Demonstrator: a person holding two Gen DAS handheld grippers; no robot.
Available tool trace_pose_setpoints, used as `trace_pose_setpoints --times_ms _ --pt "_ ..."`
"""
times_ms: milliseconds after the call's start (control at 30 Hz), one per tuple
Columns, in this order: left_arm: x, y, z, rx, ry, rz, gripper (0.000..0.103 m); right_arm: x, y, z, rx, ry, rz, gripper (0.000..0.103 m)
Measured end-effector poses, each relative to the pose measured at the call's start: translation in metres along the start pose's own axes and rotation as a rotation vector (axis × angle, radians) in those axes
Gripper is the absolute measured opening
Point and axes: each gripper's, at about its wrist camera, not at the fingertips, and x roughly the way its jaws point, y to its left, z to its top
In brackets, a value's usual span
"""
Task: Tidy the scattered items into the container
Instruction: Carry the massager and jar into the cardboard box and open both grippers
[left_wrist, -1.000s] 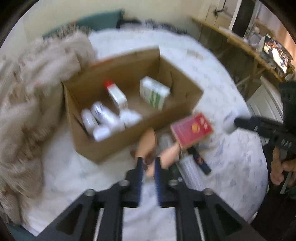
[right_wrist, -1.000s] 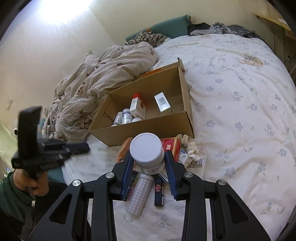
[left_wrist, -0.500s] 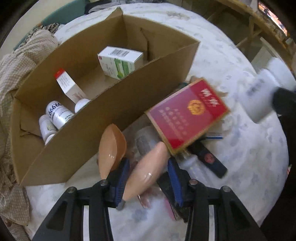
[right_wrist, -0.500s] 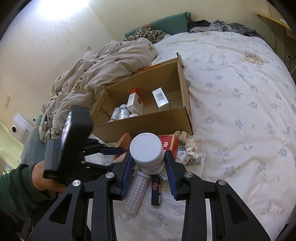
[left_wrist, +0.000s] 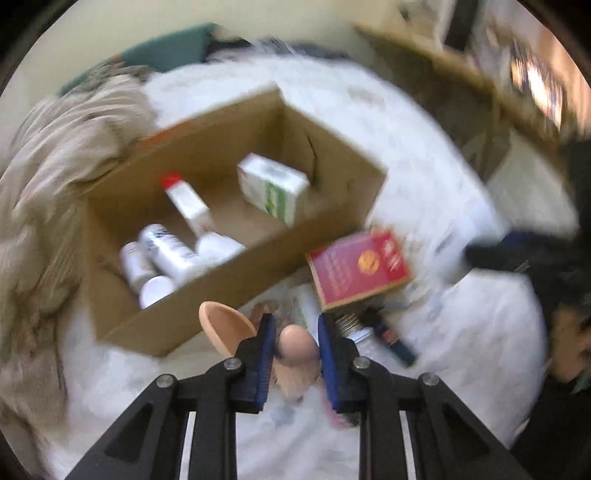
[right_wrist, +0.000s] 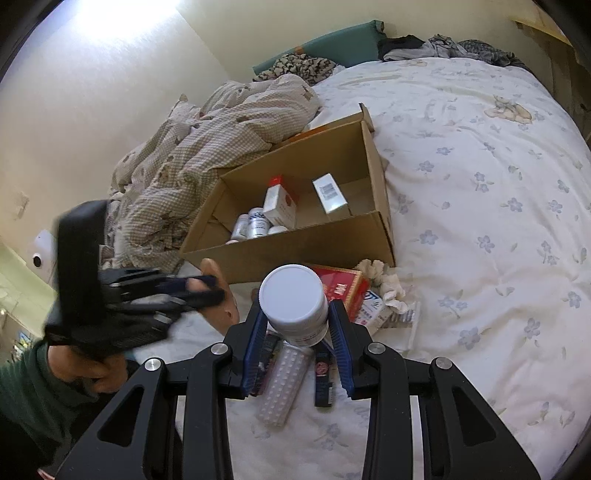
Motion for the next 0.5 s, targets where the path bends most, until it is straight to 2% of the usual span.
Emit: trace_pose_setpoints --times_ms 33,133,200,300,433,500 --pt "-0.018 0.007 -0.002 -0.054 -0.046 -0.024 0.023 -0.004 0.003 0.003 0.002 -0.007 0.018 0.037" --pt "-0.060 0.014 -0.002 -0.128 -0.166 -0.038 0.023 -0.016 0.011 0.016 -0.009 -0.040 0.061 0.037" --pt "-0.080 0.020 0.009 -0.170 -0.226 -0.045 0.023 -0.022 0.016 0.027 -0.020 -0.065 0.074 0.037" --pt "-0.106 0.031 0.032 -0.222 -0.297 -0.039 0.022 -0.018 0.020 0.051 -0.048 -0.084 0.048 0.037" --pt "-0.104 0.045 0.075 -0.228 -0.331 0.007 0.021 0.011 0.015 0.080 -0.043 -0.058 0.022 0.037" --pt "-0.089 0.050 0.084 -0.227 -0.306 0.020 0.020 0.028 0.016 0.091 -0.062 -0.037 -0.003 0.037"
